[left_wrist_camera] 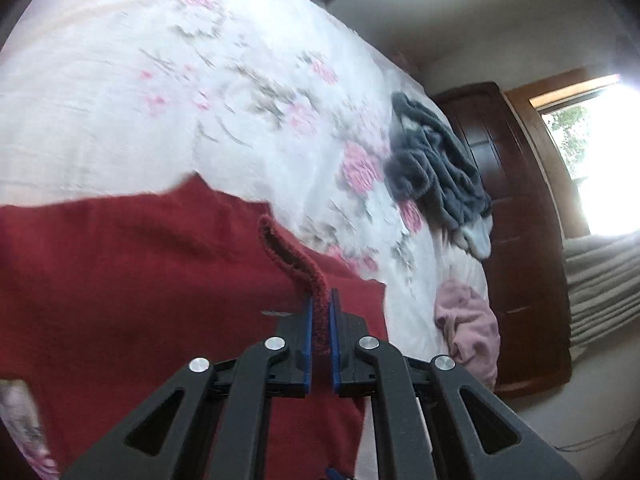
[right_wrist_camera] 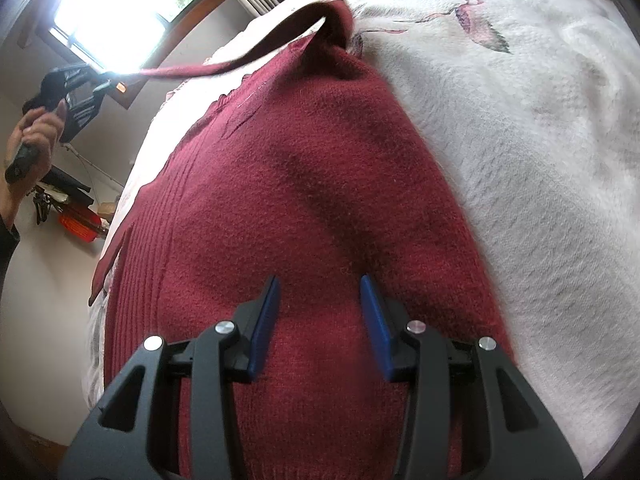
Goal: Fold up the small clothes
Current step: 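Fold the held sleeve across the sweater body with the left tool and release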
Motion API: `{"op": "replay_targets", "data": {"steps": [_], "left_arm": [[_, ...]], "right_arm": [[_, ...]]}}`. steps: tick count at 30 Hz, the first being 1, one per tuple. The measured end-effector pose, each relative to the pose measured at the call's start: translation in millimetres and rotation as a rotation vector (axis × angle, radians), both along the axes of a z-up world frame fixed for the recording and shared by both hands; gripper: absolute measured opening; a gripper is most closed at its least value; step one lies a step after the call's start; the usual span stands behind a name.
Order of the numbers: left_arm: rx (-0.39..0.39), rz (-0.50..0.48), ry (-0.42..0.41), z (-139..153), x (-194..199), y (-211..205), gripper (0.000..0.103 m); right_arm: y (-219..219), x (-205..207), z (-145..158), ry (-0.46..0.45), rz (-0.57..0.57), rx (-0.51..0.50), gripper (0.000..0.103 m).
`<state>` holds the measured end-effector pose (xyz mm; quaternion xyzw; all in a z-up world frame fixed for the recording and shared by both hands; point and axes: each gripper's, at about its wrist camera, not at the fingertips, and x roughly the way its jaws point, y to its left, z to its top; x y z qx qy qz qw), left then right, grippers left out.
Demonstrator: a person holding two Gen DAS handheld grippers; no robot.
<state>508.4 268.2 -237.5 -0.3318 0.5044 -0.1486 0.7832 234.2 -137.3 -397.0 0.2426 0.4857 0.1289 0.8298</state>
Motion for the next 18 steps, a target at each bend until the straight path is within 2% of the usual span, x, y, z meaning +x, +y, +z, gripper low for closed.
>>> {"op": "replay_targets", "data": {"steps": [5,14,18], "left_arm": [[0.037,0.053,0.034,-19.7,-8.6,41.4,0.006],[0.050,0.150,0.168,-110.3,-32.8,99.1,0.006],[0.110,0.150,0.234,-143.9,-41.0,107.5,0.007]], "right_arm": [[0.7,0.3,0.1,0.000,0.001,-0.002,0.042],[5.9,0.0,-1.0,0.000,0.004,-0.013,0.042],[6.7,0.1,-1.4,0.000,0.006,-0.017,0.042]]}}
